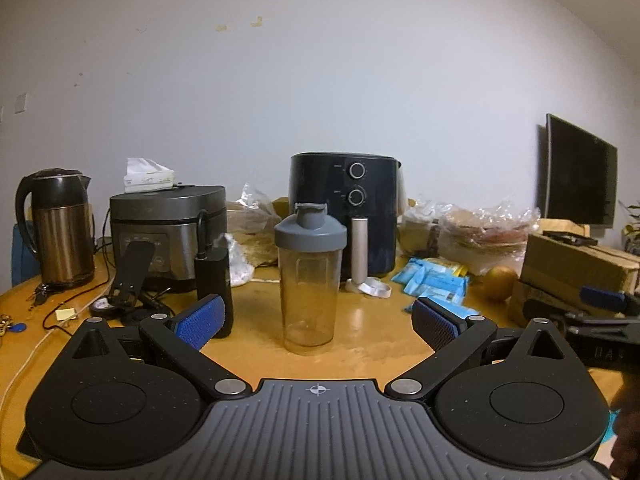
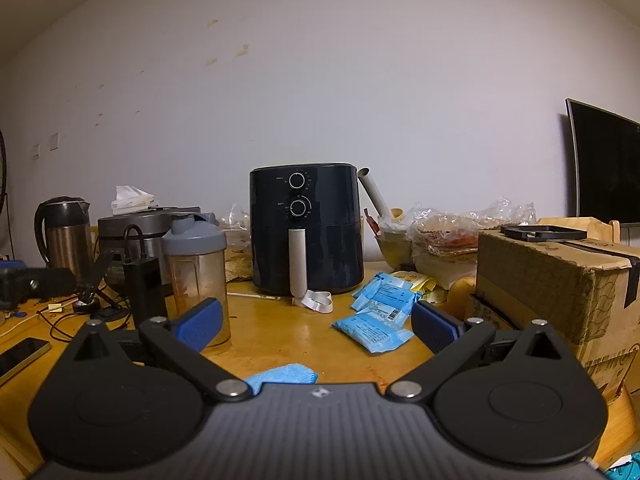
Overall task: Clean container
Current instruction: 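Move the left tool toward the clear shaker bottle with grey lid, then close the left gripper around the shaker bottle's grey lid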
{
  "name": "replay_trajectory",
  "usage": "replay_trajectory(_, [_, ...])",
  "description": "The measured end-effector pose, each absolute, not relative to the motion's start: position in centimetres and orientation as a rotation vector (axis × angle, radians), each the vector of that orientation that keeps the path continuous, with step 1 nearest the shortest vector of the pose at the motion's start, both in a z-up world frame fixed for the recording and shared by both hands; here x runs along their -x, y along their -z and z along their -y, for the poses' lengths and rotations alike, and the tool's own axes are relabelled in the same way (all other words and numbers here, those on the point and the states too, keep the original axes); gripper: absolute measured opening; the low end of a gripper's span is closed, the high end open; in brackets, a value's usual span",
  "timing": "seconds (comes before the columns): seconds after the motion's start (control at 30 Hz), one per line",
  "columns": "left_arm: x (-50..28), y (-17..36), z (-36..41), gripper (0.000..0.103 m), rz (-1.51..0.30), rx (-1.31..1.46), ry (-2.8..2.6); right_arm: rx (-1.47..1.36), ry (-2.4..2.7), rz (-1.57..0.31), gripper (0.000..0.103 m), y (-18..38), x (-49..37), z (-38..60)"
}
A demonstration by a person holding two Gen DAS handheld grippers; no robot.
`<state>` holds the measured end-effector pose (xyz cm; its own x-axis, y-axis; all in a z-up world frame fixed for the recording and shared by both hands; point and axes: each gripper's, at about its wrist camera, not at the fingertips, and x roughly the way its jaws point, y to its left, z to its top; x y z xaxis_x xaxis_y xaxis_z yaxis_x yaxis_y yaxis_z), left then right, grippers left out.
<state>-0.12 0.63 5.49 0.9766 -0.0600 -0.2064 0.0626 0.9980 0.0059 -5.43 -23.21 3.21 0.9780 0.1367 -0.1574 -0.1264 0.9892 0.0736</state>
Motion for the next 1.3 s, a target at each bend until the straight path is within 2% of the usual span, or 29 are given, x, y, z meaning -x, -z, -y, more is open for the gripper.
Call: replay_trajectory(1.3, [-6.5,-5.5,-1.8,0.103,-0.274,0.061,0.113,-0.048,-0.203,-0.187,0.103,-2.8,5.4,23.3])
